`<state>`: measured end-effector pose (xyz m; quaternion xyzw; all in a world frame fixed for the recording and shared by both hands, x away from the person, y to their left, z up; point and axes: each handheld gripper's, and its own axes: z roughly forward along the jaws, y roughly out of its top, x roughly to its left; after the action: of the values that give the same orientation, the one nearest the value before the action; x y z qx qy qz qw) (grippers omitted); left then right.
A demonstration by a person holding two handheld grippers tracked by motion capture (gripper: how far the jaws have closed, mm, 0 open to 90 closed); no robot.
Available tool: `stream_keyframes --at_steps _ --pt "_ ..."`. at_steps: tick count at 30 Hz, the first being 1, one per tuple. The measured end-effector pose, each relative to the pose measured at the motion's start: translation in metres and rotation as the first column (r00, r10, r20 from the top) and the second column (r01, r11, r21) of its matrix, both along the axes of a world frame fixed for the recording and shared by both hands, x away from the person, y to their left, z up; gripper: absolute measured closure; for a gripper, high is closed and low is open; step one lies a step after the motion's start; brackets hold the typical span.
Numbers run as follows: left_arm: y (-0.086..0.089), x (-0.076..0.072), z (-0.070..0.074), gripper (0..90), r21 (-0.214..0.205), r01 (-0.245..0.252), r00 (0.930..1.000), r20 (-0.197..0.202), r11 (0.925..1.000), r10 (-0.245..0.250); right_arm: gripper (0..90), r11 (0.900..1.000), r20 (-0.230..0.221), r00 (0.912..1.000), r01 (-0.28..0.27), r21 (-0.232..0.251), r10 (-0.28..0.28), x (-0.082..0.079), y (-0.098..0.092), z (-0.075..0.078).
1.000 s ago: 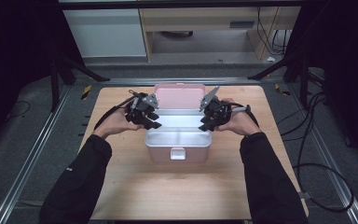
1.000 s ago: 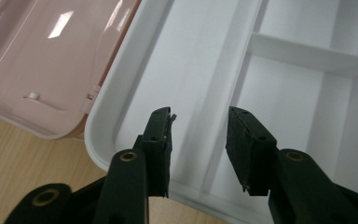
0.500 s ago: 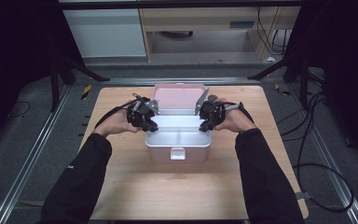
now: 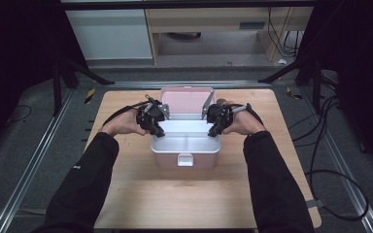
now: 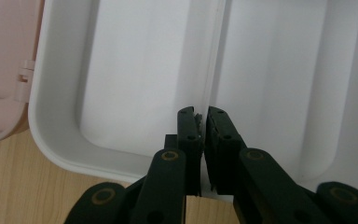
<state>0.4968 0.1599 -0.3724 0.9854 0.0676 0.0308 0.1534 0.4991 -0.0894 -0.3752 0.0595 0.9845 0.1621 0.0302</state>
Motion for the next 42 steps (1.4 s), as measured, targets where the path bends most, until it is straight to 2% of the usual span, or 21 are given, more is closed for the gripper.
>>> stream_keyframes --at_steps 7,14,20,24,25,27,31,39,42 --pt "0.002 0.001 0.003 86.0 -0.022 0.010 0.9999 -0.003 0.9997 -0.010 87.5 0.9997 -0.007 0.9998 -0.017 0.019 0.017 0.000 -0.002 0.003" --pt "0.005 -0.001 0.011 86.8 -0.049 0.012 0.9998 0.017 0.9987 -0.011 87.4 0.9995 0.032 0.9992 -0.023 0.022 0.023 -0.001 -0.003 0.014" --pt "0.005 -0.007 0.031 87.1 -0.052 0.030 0.9984 0.049 0.9982 -0.027 87.5 0.9984 0.059 0.9976 -0.039 0.041 0.037 -0.005 -0.005 0.031" --pt "-0.001 -0.017 0.043 87.9 -0.033 0.051 0.9969 0.061 0.9982 -0.049 87.4 0.9982 0.067 0.9971 -0.039 0.046 0.035 -0.012 -0.009 0.041" --pt "-0.002 -0.020 0.047 87.9 -0.028 0.053 0.9965 0.066 0.9982 -0.051 87.5 0.9981 0.078 0.9964 -0.038 0.049 0.035 -0.018 -0.011 0.047" --pt "-0.003 -0.024 0.052 87.8 -0.033 0.052 0.9963 0.071 0.9981 -0.049 87.5 0.9980 0.082 0.9960 -0.039 0.050 0.035 -0.021 -0.012 0.049" --pt "-0.003 -0.037 0.061 88.0 -0.036 0.072 0.9955 0.065 0.9968 -0.069 88.0 0.9971 0.080 0.9960 -0.045 0.062 0.040 -0.036 -0.015 0.060" --pt "-0.001 -0.075 0.074 88.2 -0.027 0.099 0.9928 0.070 0.9947 -0.097 88.5 0.9951 0.089 0.9951 -0.051 0.084 0.044 -0.077 -0.015 0.072" --pt "0.000 -0.093 0.076 88.1 -0.025 0.105 0.9907 0.090 0.9942 -0.102 88.7 0.9955 0.094 0.9946 -0.051 0.079 0.044 -0.095 -0.014 0.074"
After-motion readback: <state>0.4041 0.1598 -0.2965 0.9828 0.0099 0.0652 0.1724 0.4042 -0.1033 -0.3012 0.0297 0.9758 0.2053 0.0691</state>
